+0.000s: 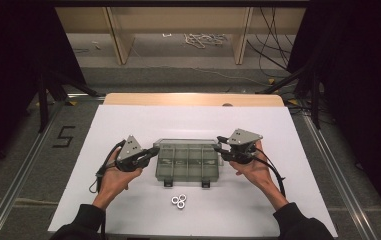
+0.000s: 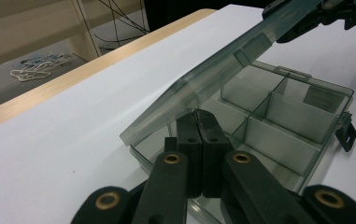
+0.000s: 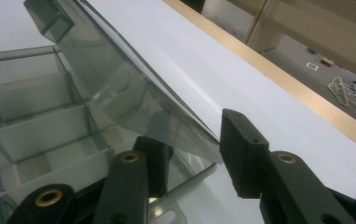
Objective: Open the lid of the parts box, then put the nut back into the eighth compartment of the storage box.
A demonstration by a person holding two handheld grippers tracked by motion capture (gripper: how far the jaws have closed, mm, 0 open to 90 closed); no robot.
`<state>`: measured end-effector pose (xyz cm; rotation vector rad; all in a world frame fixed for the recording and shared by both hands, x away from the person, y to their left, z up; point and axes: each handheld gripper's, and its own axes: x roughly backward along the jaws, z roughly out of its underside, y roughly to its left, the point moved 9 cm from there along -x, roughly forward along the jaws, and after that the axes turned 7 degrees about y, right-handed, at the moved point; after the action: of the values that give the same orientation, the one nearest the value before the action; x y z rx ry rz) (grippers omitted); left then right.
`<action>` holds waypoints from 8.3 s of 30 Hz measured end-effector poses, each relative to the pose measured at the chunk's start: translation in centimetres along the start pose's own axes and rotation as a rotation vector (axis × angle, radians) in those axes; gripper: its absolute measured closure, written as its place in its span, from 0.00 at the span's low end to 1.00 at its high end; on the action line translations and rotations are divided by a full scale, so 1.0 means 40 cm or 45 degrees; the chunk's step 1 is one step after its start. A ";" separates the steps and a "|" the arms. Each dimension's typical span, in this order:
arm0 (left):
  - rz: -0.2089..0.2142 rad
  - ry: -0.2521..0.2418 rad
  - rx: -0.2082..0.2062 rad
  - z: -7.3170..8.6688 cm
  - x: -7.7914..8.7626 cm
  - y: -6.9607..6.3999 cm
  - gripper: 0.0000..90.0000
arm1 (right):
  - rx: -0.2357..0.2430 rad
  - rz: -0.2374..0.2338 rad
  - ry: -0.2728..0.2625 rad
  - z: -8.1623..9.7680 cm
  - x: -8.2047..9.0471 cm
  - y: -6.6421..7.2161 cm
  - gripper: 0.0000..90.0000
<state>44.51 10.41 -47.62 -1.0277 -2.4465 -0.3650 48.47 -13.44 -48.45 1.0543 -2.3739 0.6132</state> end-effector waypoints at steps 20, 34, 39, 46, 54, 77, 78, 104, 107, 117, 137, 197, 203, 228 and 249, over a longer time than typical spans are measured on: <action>0.028 0.324 0.065 0.109 -0.057 -0.022 0.71 | -0.102 0.048 0.031 -0.008 0.010 -0.009 0.82; 0.004 0.372 0.059 0.118 -0.054 -0.016 0.77 | -0.206 0.093 0.048 -0.022 0.006 -0.027 0.88; -0.001 0.380 0.046 0.119 -0.052 -0.015 0.78 | -0.237 0.117 0.063 -0.031 -0.001 -0.041 0.90; -0.010 0.344 0.102 0.115 -0.057 -0.022 0.79 | -0.289 0.144 0.069 -0.043 -0.016 -0.064 0.93; -0.012 0.347 0.101 0.115 -0.056 -0.023 0.80 | -0.318 0.165 0.067 -0.051 -0.032 -0.090 0.93; -0.009 0.334 0.099 0.115 -0.057 -0.023 0.80 | -0.441 0.157 0.148 -0.061 -0.081 -0.134 0.92; -0.008 0.341 0.089 0.116 -0.055 -0.022 0.80 | -0.443 0.164 0.147 -0.061 -0.085 -0.137 0.92; 0.000 0.324 0.072 0.116 -0.055 -0.020 0.80 | -0.542 0.170 0.257 -0.053 -0.127 -0.156 0.90; 0.000 0.324 0.071 0.117 -0.055 -0.020 0.80 | -0.507 0.171 0.250 -0.053 -0.134 -0.165 0.89; 0.005 0.318 0.078 0.116 -0.055 -0.021 0.79 | -0.540 0.208 0.257 -0.039 -0.155 -0.177 0.90; 0.003 0.309 0.126 0.116 -0.061 -0.024 0.76 | -0.457 0.166 0.173 -0.057 -0.128 -0.166 0.89; -0.034 -0.195 0.150 0.011 0.135 -0.115 0.25 | -0.015 -0.325 0.220 -0.058 0.078 0.302 0.30; -0.025 -0.192 0.152 0.013 0.137 -0.126 0.24 | 0.035 -0.354 0.275 -0.043 0.072 0.321 0.31; -0.022 -0.204 0.140 0.014 0.143 -0.129 0.23 | 0.329 -0.373 0.557 0.035 -0.010 0.388 0.41; -0.027 -0.176 0.148 0.021 0.140 -0.128 0.24 | 0.377 -0.430 0.652 0.051 -0.049 0.406 0.52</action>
<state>37.09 10.62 -45.82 -1.0083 -2.5693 -0.1613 36.69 -3.66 -54.54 1.2112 -1.6555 0.9879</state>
